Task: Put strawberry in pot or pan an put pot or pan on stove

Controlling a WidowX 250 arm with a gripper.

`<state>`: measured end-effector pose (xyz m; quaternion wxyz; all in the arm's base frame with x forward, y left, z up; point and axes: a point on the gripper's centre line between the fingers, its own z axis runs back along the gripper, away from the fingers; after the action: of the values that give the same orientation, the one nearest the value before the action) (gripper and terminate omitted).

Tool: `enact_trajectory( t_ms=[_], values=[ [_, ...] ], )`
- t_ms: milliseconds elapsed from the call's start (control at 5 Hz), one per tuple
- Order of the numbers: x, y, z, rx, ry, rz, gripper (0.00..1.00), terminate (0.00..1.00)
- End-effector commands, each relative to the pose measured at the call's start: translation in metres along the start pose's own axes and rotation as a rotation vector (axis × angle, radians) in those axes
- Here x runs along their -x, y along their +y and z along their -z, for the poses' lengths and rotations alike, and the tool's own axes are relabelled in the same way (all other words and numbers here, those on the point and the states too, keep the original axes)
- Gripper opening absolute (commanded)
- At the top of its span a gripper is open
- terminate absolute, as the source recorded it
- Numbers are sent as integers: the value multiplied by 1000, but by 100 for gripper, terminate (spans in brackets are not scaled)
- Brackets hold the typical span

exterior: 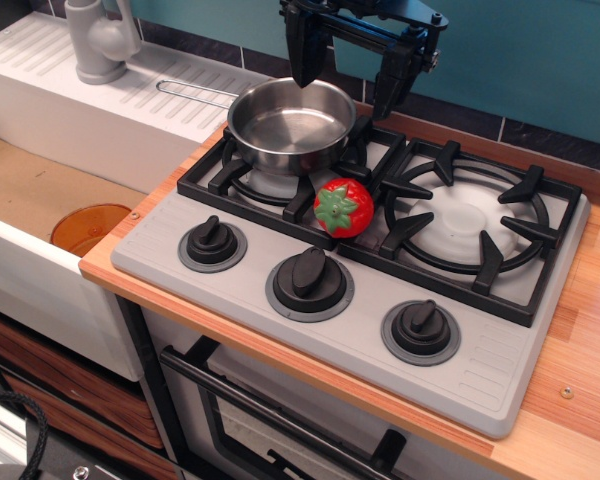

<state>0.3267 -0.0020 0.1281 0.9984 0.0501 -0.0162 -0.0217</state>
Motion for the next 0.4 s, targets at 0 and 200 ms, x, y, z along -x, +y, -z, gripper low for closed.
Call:
enact_trajectory(
  t_ms=[0, 200],
  values=[
    [0, 0, 0, 0, 0, 0, 100, 0],
    [2, -7, -2, -12, 2, -35, 100, 0]
  ],
)
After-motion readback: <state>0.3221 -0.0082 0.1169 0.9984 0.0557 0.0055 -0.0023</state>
